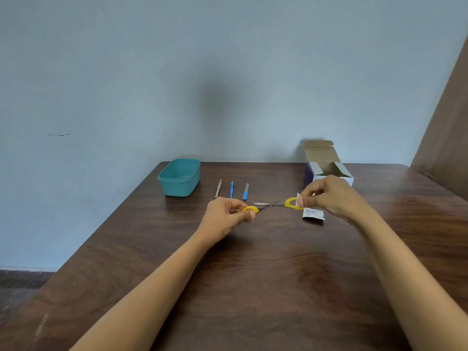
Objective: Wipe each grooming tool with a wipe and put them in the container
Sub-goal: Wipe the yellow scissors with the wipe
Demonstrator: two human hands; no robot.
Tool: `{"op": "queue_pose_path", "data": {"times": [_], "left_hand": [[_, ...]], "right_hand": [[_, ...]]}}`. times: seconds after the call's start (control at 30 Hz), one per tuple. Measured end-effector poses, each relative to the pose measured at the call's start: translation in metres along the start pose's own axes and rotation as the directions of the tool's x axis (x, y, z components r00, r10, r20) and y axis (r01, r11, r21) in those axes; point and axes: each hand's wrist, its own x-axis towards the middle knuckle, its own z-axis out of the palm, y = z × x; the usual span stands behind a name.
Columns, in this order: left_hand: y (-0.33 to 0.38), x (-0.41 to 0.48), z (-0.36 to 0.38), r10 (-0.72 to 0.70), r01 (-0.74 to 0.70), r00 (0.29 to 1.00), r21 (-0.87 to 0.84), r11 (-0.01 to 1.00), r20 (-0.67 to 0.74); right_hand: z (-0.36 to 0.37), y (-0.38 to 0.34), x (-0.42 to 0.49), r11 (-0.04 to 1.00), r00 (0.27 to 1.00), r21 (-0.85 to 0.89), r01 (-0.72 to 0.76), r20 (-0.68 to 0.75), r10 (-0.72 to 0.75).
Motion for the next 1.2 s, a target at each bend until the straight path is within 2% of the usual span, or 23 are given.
{"op": "queue_pose_path", "data": {"times": [0.1, 0.2, 0.37, 0.6, 0.97, 1.2], "left_hand": [[0.005, -0.002, 0.006, -0.039, 0.008, 0.992, -0.241, 0.971, -0.123], [0.009, -0.008, 0.013, -0.123, 0.033, 0.973, -0.408, 0.912, -0.196], [0.01, -0.01, 0.018, -0.252, 0.123, 0.947, -0.502, 0.856, -0.198], [0.011, -0.009, 0.015, -0.301, 0.165, 0.939, -0.547, 0.821, -0.169], [0.006, -0.006, 0.012, -0.34, 0.199, 0.929, -0.579, 0.791, -0.146], [0.004, -0.001, -0.001, -0.395, 0.265, 0.904, -0.514, 0.816, -0.162]], "right_hand": [[0.014, 0.001, 0.002, 0.969, 0.997, 0.241, -0.051, -0.049, 0.065], [0.034, -0.005, 0.001, 0.884, 0.989, 0.455, -0.107, -0.039, 0.139], [0.07, -0.016, -0.001, 0.734, 0.967, 0.657, -0.172, -0.031, 0.254], [0.099, -0.023, -0.002, 0.736, 0.975, 0.665, -0.125, -0.055, 0.214], [0.113, -0.023, -0.003, 0.769, 0.961, 0.624, -0.14, -0.1, 0.256], [0.112, -0.034, 0.004, 0.655, 0.949, 0.742, -0.14, -0.088, 0.303]]}}
